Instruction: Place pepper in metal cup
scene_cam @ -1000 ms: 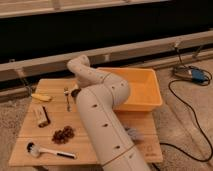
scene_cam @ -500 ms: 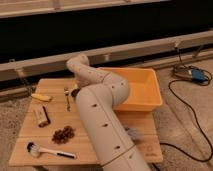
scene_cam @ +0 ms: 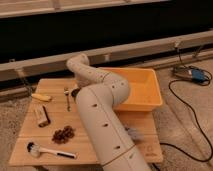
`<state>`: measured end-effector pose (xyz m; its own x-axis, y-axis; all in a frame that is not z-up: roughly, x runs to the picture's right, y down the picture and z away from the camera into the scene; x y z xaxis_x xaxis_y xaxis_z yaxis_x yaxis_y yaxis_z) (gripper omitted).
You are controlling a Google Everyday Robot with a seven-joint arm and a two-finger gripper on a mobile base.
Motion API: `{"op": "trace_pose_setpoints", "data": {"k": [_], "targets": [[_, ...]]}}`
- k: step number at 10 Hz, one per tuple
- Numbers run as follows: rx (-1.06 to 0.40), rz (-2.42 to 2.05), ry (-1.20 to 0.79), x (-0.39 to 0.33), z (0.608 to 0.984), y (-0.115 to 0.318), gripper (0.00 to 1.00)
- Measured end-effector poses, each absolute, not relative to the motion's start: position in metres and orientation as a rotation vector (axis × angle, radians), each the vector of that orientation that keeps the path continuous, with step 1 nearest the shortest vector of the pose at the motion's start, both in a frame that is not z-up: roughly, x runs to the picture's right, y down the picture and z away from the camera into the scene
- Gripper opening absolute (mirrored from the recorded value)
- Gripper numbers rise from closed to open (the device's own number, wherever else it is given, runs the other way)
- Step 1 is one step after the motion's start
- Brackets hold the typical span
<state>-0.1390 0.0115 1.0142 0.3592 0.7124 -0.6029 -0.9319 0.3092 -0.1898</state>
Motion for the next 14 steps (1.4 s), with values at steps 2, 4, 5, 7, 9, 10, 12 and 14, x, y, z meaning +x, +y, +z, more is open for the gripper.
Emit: {"op": "trace_pose_setpoints", "data": {"k": [2,4,5,7,9,10,12,14], "targets": [[-0.559,1.130,0.460,-0.136,1.012,0.010,0.19],[-0.564,1.136,0.461,-0.134,1.009,0.008,0.02],[-0.566,1.136,0.462,-0.134,1.008,0.008,0.00],[-0.565,1.130,0.453,-0.135,1.006,0.005,0.00],[-0.545,1.096,0.394,-0.143,0.994,-0.022,0.00],[-0.530,1.077,0.369,-0.143,0.982,-0.042,0.00],[-0.491,1.025,0.320,-0.149,0.958,-0.085,0.00],[-0.450,0.970,0.270,-0.161,0.941,-0.118,0.00]]}}
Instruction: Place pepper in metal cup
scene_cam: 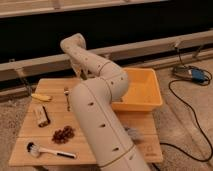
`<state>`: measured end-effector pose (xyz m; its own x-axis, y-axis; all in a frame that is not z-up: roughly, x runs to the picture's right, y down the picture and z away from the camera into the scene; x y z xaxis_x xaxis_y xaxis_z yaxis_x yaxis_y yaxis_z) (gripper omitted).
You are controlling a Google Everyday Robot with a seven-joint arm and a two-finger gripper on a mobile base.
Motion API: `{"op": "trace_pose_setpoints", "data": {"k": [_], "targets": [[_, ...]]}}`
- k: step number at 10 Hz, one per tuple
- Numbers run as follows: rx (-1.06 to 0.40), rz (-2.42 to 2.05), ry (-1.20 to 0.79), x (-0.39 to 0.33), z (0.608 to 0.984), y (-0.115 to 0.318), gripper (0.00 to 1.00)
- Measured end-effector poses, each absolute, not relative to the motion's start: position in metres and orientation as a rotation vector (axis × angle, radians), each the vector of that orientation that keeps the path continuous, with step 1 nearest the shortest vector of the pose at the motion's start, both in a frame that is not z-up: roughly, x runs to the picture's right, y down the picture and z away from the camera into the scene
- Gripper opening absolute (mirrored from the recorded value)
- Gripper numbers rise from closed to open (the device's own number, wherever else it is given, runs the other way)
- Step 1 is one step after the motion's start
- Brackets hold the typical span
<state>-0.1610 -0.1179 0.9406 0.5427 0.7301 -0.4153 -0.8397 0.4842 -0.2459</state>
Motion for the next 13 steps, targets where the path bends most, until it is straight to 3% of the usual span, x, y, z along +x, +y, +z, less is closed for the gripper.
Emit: {"op": "trace_pose_setpoints", "data": {"k": [4,11,13], "targets": [[-0.401,0.931,0.155,-0.186,0.917,-0.140,0.00],[-0.404,0.975,-0.016,-0.216,0.895,-0.101,0.00],[-0.393,0.999,-0.056,-0.214,0.892,-0.095,0.11]]}}
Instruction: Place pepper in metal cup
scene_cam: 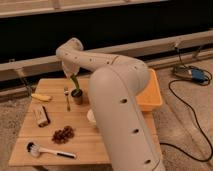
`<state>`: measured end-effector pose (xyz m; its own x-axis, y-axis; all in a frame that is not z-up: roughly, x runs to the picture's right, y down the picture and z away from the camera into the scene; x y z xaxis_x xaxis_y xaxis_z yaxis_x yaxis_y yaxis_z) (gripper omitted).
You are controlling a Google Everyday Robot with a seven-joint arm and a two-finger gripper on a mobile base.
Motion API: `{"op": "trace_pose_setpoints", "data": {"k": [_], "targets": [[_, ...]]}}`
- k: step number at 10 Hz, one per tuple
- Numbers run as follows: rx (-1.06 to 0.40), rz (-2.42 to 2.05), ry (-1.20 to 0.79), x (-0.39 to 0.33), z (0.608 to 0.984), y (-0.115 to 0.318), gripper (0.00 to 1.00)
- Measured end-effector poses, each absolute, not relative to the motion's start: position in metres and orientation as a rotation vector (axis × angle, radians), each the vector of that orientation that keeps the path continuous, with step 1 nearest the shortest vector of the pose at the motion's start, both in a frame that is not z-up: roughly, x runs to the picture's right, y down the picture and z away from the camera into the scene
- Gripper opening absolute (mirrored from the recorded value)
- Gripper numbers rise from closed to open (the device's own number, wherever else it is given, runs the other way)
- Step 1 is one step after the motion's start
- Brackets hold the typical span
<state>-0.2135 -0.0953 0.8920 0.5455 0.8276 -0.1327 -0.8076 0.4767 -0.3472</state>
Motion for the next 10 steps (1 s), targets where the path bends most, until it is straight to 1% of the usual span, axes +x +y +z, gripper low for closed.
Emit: {"op": "trace_pose_setpoints", "data": {"k": [1,2,3,6,7,8,10], "targets": [[-0.389,1.011,-0.069,-0.212,0.891,-0.093,0.20],[-0.385,1.022,-0.080,-0.210,0.891,-0.090,0.31],[-0.381,1.029,-0.086,-0.209,0.891,-0.087,0.39],[-0.361,1.048,-0.098,-0.207,0.892,-0.082,0.70],[-0.349,1.054,-0.103,-0.206,0.893,-0.081,0.77],[-0.336,1.062,-0.109,-0.204,0.894,-0.081,0.80],[-0.333,1.062,-0.106,-0.204,0.893,-0.079,0.80]]}}
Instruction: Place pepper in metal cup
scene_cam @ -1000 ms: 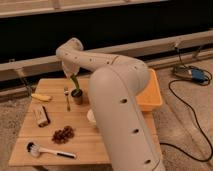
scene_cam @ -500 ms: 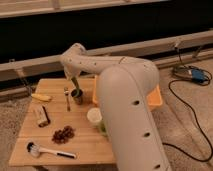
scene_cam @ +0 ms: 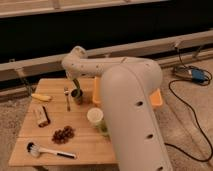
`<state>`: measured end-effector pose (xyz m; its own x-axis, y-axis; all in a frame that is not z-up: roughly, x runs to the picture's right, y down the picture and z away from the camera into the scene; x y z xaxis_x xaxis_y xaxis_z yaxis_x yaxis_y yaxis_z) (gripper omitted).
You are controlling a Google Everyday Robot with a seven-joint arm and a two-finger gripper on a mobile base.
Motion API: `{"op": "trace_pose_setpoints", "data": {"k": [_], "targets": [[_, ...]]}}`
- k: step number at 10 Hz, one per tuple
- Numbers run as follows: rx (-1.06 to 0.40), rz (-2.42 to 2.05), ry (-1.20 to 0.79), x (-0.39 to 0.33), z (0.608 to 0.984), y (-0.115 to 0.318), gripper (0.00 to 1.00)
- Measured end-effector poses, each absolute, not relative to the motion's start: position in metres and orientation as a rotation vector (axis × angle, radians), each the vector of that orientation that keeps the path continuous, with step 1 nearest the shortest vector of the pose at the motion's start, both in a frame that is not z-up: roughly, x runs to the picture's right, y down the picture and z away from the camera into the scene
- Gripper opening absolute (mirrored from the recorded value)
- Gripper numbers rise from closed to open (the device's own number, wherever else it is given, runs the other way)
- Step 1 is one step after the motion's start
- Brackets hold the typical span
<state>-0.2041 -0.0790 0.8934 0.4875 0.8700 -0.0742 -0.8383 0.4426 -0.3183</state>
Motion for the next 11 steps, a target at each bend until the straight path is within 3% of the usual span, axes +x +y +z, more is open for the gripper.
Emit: {"op": "trace_pose_setpoints", "data": {"k": [11], "targets": [[-0.346,1.045,-0.094,-0.2044,0.8914,-0.0801,0.80]]}}
